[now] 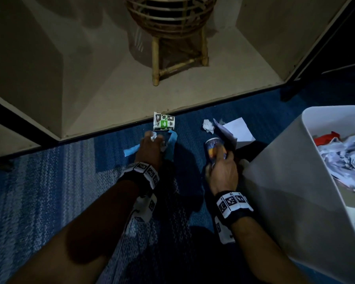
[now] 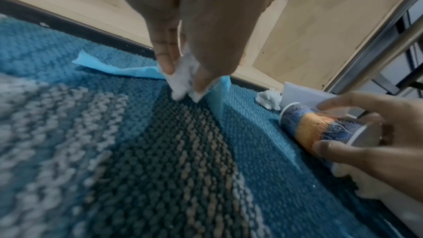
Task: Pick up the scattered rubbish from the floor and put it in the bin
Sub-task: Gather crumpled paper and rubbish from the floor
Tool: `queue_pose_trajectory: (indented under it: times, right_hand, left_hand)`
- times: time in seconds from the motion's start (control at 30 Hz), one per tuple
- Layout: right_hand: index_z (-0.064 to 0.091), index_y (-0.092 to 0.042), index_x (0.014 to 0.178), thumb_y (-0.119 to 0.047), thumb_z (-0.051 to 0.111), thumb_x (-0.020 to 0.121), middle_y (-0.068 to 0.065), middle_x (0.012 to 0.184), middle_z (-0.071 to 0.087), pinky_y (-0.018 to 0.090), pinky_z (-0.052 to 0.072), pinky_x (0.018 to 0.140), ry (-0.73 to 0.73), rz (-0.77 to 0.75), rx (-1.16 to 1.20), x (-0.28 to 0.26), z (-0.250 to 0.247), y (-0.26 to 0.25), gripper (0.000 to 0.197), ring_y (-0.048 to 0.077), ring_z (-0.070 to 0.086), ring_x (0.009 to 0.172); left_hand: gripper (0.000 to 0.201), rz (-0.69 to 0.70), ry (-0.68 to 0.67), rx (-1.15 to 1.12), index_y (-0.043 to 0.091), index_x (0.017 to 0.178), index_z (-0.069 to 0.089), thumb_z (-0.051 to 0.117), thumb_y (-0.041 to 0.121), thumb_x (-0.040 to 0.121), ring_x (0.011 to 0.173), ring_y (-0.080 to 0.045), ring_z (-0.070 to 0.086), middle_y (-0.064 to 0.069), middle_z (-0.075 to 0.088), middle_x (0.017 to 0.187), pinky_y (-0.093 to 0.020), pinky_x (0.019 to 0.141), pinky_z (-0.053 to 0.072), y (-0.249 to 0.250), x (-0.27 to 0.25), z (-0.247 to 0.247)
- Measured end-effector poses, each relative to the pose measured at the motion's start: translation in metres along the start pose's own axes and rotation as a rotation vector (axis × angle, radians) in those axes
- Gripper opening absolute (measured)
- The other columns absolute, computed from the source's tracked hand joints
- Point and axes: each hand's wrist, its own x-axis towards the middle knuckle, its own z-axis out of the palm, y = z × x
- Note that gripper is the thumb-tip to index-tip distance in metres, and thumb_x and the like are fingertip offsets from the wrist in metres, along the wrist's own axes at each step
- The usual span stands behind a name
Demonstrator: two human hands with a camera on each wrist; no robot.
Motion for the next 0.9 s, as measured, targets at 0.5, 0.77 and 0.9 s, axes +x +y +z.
queue_pose_trajectory:
  times: [0.5,0.77,0.9]
  right_hand:
    - [0.047,-0.017,0.134,-0.037,0.073,0.078,0.008,0.117,0.055,0.036,0.054,0.078,0.162,-0.122,0.248,-0.077,-0.065,-0.041,0.065,0.028,0.059,0.102]
    - [0.049,-0.015,0.125,-0.033,0.075,0.078,0.004,0.116,0.053,0.041,0.057,0.078,0.400,-0.209,0.499,-0.123,-0.154,-0.070,0.056,0.021,0.059,0.101]
    - [0.044,-0.020,0.117,-0.033,0.076,0.078,0.002,0.105,0.059,0.039,0.056,0.067,0.454,-0.247,0.544,-0.146,-0.206,-0.079,0.052,0.019,0.062,0.088]
  left_hand:
    - [0.037,0.202,0.184,-0.167,0.011,0.096,0.069,0.060,0.038,0.074,0.085,-0.033,0.067,-0.012,0.070,0.091,-0.037,0.076,0.054,0.050,-0.076,-0.085]
    - [0.035,0.207,0.352,-0.394,0.028,0.106,0.059,0.072,0.028,0.073,0.090,-0.017,0.067,0.005,0.067,0.102,-0.040,0.079,0.057,0.122,-0.103,-0.165]
    - [0.033,0.268,0.443,-0.505,0.030,0.105,0.057,0.072,0.023,0.077,0.094,-0.009,0.068,0.010,0.068,0.104,-0.034,0.081,0.058,0.169,-0.115,-0.202]
